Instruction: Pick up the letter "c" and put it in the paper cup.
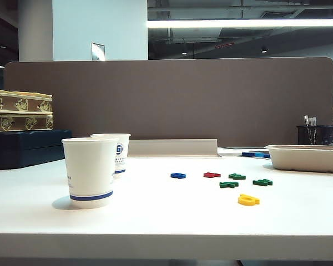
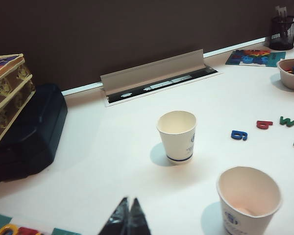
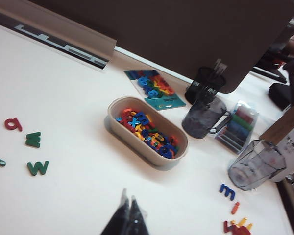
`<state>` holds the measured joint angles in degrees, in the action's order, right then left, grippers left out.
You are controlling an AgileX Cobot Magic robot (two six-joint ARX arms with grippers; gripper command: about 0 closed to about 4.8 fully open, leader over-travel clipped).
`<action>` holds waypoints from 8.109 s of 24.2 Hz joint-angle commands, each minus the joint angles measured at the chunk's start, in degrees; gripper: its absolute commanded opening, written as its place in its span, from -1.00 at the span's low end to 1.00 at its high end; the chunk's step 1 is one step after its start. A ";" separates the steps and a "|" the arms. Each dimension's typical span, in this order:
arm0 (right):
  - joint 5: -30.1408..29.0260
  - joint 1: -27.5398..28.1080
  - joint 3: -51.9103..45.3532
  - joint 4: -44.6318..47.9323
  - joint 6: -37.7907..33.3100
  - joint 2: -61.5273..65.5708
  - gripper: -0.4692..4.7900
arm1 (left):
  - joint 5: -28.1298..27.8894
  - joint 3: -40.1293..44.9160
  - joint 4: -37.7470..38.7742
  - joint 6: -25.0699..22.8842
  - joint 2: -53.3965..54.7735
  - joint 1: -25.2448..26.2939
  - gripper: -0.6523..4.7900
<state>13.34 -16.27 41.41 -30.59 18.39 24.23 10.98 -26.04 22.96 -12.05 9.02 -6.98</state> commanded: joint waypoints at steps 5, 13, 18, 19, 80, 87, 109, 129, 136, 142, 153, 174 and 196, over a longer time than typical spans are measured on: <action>-4.79 5.33 -5.75 5.27 -3.52 -0.74 -0.82 | -0.94 0.09 -0.74 0.11 0.04 0.09 -0.78; -5.75 6.71 -14.73 16.37 -8.37 -0.79 -0.82 | -0.94 1.90 -0.90 0.11 0.04 0.09 -0.78; -5.44 6.78 -18.95 22.43 -9.88 -1.60 -0.83 | -2.01 2.34 -1.27 0.13 0.00 0.09 -0.78; -5.14 6.82 -19.19 22.36 -9.88 -2.03 -0.82 | -2.21 2.34 -1.22 0.15 0.02 0.09 -0.78; -2.29 9.44 -35.34 31.32 -15.87 -17.84 -0.78 | -15.58 19.15 -28.65 10.62 1.11 0.11 -0.78; -2.99 9.44 -37.46 32.33 -15.87 -17.86 -0.78 | -16.35 21.18 -29.31 15.41 1.16 0.11 -0.78; -2.97 9.44 -41.13 32.61 -15.89 -17.86 -0.79 | -16.33 25.62 -29.48 15.50 1.03 0.11 -0.78; -2.93 9.44 -41.29 32.04 -18.67 -17.86 -0.79 | -14.80 25.62 -27.26 15.52 1.01 0.11 -0.78; -2.93 9.46 -41.29 32.02 -18.64 -17.86 -0.79 | -14.82 25.62 -26.93 15.52 0.28 0.09 -0.78; -2.93 9.46 -41.29 32.04 -18.67 -17.84 -0.79 | -14.86 25.62 -25.07 15.50 -5.31 0.11 -0.78; -2.95 9.46 -41.29 32.06 -18.64 -18.25 -0.79 | -12.24 25.62 -23.45 15.52 -8.87 0.24 -0.78; -2.93 9.46 -41.29 32.06 -18.67 -18.25 -0.79 | -6.05 25.62 -23.47 15.52 -8.87 6.91 -0.78; -2.95 9.46 -41.29 31.91 -18.67 -18.95 -0.79 | -5.77 25.62 -23.45 15.52 -8.87 6.91 -0.78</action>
<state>10.44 -6.70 0.34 0.56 -0.03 5.80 4.95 -0.23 0.03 3.46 0.10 0.03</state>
